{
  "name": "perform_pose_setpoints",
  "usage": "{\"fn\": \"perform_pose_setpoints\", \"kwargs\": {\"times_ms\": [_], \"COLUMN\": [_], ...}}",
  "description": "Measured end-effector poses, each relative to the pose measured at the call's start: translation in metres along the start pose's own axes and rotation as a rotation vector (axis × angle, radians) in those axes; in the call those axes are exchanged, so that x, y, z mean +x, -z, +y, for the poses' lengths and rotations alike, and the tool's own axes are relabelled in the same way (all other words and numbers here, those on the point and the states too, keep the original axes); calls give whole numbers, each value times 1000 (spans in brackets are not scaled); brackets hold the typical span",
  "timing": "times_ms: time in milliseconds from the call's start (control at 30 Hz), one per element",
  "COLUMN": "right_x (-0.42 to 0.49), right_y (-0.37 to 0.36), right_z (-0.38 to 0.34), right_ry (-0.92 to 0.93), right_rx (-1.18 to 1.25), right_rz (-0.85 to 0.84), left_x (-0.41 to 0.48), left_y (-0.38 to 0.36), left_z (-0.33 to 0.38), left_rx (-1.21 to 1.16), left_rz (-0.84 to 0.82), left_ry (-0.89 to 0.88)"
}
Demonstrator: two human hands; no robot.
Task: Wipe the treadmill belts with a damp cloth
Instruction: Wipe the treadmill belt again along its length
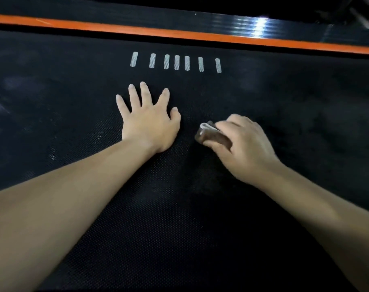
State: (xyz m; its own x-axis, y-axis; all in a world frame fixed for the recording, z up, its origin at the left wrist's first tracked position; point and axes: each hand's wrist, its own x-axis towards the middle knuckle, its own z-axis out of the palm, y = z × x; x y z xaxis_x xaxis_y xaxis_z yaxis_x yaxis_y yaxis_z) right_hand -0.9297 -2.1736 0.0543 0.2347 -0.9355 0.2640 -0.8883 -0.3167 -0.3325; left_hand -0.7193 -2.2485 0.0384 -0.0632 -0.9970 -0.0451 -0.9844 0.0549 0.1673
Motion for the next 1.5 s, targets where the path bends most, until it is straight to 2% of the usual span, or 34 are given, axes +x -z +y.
{"fn": "perform_pose_setpoints", "kwargs": {"times_ms": [67,167,200,267,333,400,433,533,567,633,700,767,800,900,933,1000,1067,1133,1200,1300,1367,1500], "right_x": [11,30,25,-3,-39,-45,-36,-11,-15,-40,-73,-74,-64,-35,-39,-64,-94,-93,-70,-48,-63,-99], "right_y": [6,7,3,0,0,6,8,14,10,5,4,9,12,21,18,15,12,15,19,27,25,26], "right_z": [18,30,22,-10,-35,-28,-17,8,4,-25,-52,-40,-26,9,8,-19,-41,-32,-9,16,1,-17], "right_ry": [-27,-272,-274,-135,13,78,58,-191,-217,-97,76,155,117,-178,-185,-34,101,152,71,-176,-107,148], "right_rx": [-52,-111,-116,-68,25,17,-12,-105,-104,-82,10,4,-27,-102,-102,-40,58,68,6,-63,-42,81], "right_rz": [39,103,128,97,-28,-75,-42,78,104,81,-43,-86,-50,72,90,55,-57,-97,-5,61,71,-117], "left_x": [0,0,1,1,1,1,1,-1,-3,-12,-27,-41,-46,-50,-51,-54,-58,-61,-62,-64,-65,-66], "left_y": [0,0,0,0,0,1,2,8,10,12,9,3,1,1,1,1,0,-1,-1,-2,-2,1], "left_z": [0,-1,-1,0,0,1,0,0,1,7,13,15,14,14,16,22,28,28,28,29,31,34], "left_rx": [9,25,34,52,70,77,78,69,59,27,25,46,51,54,54,43,36,45,51,71,77,90], "left_rz": [-8,-24,-27,-32,-37,-47,-56,-97,-115,-143,-139,-107,-94,-102,-111,-131,-144,-133,-116,-107,-108,-118], "left_ry": [-2,-3,-4,-5,-3,-5,-6,-3,1,0,-24,-54,-61,-48,-38,-20,-9,-15,-20,-13,-9,8]}}
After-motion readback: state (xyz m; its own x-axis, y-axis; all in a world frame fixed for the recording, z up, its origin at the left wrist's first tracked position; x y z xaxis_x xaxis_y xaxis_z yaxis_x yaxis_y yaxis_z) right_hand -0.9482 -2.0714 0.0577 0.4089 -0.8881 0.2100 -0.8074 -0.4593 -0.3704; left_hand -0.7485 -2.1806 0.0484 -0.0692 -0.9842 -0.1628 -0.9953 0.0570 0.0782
